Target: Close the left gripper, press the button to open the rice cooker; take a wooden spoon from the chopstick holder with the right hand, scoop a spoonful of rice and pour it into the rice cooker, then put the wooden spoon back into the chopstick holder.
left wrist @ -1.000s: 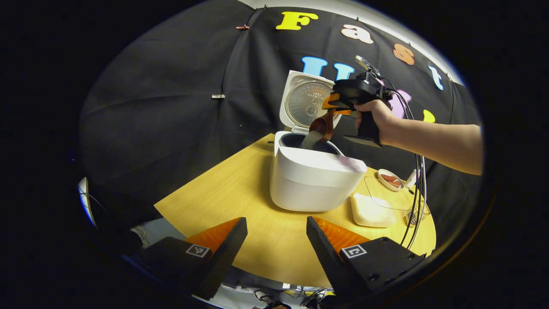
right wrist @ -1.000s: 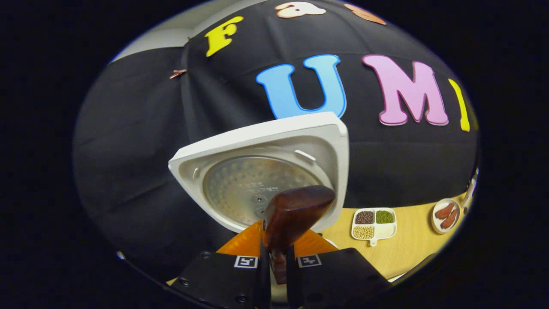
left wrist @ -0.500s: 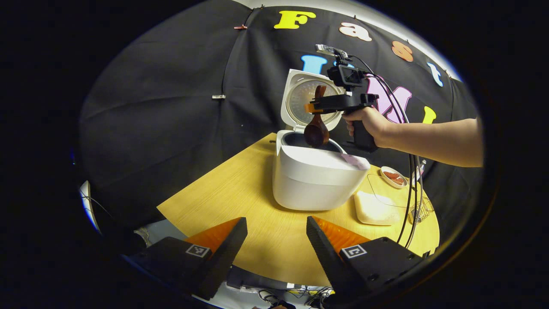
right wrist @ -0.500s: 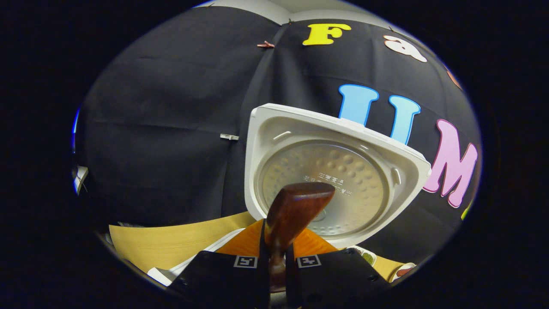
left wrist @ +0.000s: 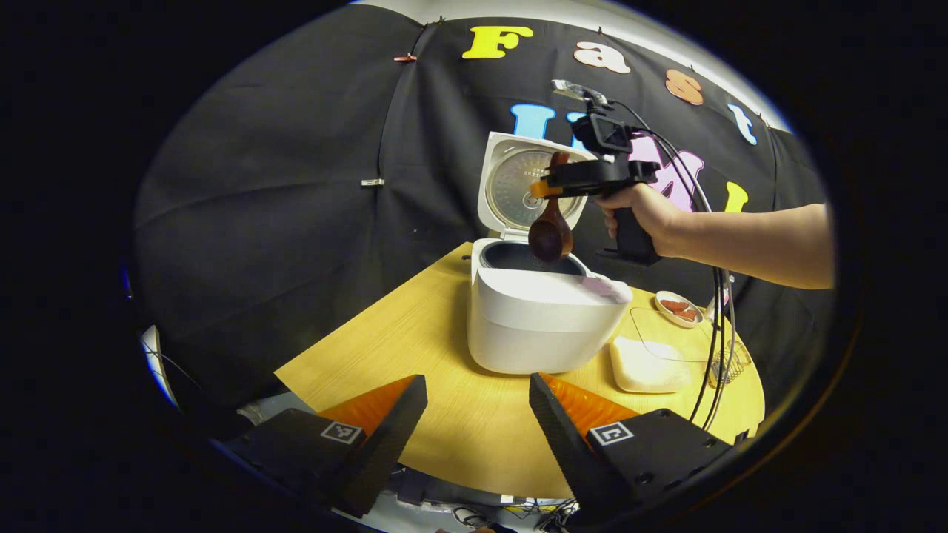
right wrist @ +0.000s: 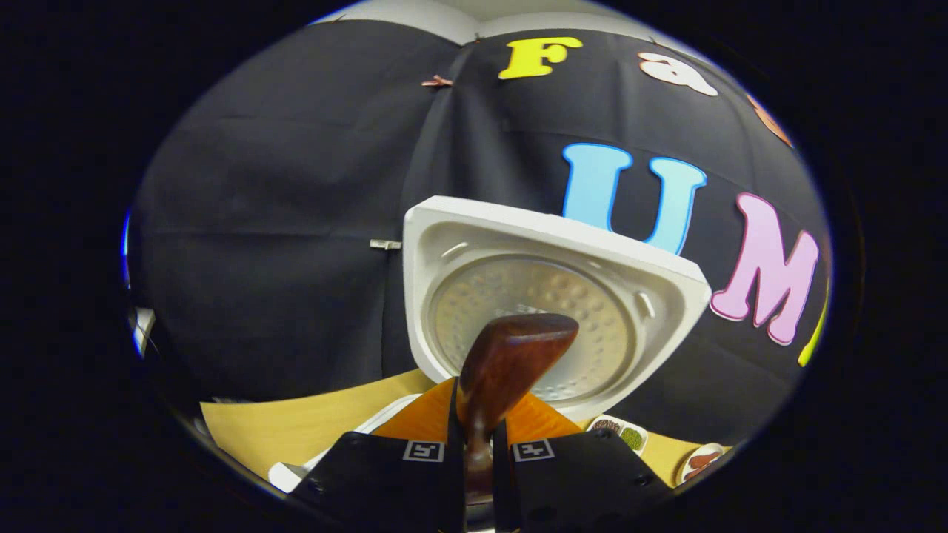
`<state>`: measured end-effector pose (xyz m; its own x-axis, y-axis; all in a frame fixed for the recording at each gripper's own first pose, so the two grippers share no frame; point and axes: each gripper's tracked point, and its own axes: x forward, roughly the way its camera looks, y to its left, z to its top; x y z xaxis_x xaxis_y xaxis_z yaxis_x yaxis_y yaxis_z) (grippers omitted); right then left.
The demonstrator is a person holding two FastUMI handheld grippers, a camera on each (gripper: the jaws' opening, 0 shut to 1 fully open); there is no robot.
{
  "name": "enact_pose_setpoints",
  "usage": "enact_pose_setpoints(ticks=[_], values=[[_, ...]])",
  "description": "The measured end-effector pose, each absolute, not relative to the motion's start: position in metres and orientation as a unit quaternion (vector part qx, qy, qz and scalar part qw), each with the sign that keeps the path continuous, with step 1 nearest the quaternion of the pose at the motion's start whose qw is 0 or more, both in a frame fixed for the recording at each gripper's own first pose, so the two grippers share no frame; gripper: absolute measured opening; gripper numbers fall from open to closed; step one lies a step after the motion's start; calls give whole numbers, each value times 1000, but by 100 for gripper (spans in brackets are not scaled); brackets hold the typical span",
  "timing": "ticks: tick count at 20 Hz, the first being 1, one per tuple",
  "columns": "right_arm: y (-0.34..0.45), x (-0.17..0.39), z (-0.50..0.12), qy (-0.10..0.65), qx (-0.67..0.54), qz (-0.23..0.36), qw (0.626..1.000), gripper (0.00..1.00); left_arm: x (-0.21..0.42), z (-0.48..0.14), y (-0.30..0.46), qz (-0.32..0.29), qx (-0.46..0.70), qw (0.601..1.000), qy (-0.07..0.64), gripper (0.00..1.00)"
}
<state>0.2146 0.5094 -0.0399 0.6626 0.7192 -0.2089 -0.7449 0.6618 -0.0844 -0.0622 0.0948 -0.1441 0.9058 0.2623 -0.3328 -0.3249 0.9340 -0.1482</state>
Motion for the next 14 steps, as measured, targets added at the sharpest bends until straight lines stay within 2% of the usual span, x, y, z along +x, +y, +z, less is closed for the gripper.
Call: enact_pose_setpoints(ticks=[4,6,14], values=[[461,227,-9,109,14,372,922,19,-56,-143,83,140,-109,973,150,98],[430,231,4,113,47,355,927,19,-52,-141,77,133,-107,974,151,96],[250,260,27,98,105,254,956,18,-24,-110,58,121,-75,981,132,96]])
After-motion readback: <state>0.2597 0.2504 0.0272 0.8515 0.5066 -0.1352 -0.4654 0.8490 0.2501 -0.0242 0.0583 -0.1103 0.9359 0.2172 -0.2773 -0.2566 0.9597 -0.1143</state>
